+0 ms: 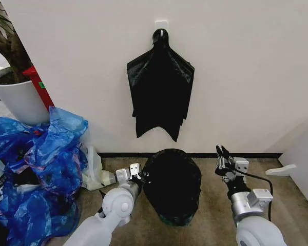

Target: Place the garbage bag over the trash bin.

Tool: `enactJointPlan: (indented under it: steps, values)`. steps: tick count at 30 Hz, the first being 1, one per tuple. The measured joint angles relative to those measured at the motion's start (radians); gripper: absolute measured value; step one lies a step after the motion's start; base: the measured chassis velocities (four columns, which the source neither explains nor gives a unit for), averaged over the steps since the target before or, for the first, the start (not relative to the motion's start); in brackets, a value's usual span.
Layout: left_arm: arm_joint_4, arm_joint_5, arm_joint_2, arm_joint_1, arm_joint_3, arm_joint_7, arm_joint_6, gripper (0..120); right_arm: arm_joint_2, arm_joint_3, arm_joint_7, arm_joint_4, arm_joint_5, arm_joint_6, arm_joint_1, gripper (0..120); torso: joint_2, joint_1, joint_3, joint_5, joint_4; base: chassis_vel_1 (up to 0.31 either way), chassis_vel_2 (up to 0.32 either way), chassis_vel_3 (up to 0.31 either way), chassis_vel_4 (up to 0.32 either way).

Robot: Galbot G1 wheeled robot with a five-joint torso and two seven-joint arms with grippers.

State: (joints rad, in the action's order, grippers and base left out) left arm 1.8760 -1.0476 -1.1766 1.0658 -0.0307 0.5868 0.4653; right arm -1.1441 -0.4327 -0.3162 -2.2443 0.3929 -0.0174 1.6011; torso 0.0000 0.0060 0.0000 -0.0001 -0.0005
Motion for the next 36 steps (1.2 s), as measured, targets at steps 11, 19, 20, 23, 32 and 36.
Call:
enactJointPlan:
  steps: [11,19,20,23,32,36]
  values:
    - [-0.019,0.037,-0.002,-0.002,-0.010,-0.046,0.022,38,0.000,0.030,-0.001,-0.003,0.004,-0.008,-0.021,79,0.000,0.000,0.000,0.0001,0.0003,0.000,0.000,0.000,0.000]
    - [0.042,0.042,0.022,0.031,0.014,-0.049,0.025,66,0.005,0.040,-0.015,0.002,0.016,-0.012,-0.037,99,0.000,0.000,0.000,0.0000,0.0002,0.000,0.000,0.000,0.000]
    - [0.052,0.042,0.028,0.037,0.018,-0.051,0.025,71,0.005,0.042,-0.016,0.002,0.017,-0.012,-0.037,100,0.000,0.000,0.000,0.0001,0.0003,0.000,0.000,0.000,0.000]
    - [0.076,0.044,0.041,0.048,0.025,-0.066,0.018,79,0.003,0.050,-0.019,0.002,0.018,-0.013,-0.037,100,0.000,0.000,0.000,0.0000,0.0002,0.000,0.000,0.000,0.000]
    - [0.155,0.101,0.064,0.099,0.083,-0.129,-0.046,100,0.002,0.035,-0.014,-0.004,0.009,-0.012,-0.034,100,0.000,0.000,0.000,-0.0001,0.0002,0.000,0.000,0.000,0.000]
    - [0.184,0.289,0.086,0.140,0.122,-0.229,-0.175,100,-0.012,-0.038,0.086,0.023,-0.020,0.027,0.001,100,0.000,0.000,0.000,0.0001,0.0003,0.000,0.000,0.000,0.000]
